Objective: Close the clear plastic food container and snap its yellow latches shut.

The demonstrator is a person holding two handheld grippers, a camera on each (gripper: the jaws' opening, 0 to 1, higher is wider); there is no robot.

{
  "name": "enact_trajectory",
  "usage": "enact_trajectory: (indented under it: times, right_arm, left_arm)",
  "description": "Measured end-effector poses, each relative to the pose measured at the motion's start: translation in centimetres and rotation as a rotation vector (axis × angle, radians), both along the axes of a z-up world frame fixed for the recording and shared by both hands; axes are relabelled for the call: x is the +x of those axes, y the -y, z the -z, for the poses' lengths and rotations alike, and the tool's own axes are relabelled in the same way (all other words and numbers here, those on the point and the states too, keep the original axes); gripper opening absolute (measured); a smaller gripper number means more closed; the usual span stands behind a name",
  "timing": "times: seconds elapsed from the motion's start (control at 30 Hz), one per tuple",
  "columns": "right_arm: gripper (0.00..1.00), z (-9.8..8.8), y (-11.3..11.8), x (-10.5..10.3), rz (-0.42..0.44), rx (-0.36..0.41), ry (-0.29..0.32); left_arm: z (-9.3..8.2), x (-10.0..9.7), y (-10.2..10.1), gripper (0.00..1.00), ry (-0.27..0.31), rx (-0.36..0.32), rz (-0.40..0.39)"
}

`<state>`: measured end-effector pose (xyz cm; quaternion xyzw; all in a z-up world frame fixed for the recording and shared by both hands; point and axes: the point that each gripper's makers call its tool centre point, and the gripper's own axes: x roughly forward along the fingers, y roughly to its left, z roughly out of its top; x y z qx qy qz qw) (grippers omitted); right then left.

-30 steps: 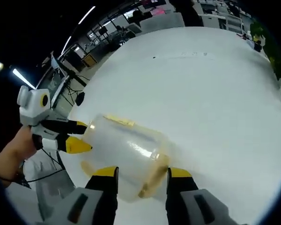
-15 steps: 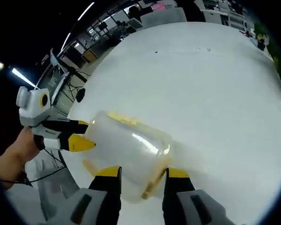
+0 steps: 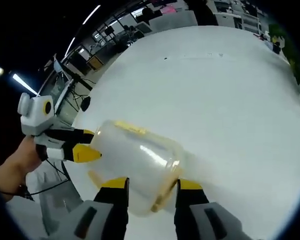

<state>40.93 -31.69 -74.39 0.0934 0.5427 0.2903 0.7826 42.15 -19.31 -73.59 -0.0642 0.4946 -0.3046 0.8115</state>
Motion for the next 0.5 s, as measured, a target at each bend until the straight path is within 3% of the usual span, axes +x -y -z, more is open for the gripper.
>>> enact_trajectory:
  times: [0.4,0.5]
  right_arm:
    - [0.35,-0.16,0.2,0.31,-0.001,-0.009,0.026]
    - [0.36,-0.34,0.23,0.64,-0.062,-0.034,0.074]
  left_arm:
    - [0.1,-0.04,-0.14,0.36,0.003,0.014,0.01]
    - [-0.04,0.17,0.15,0.37,0.042,0.046,0.057]
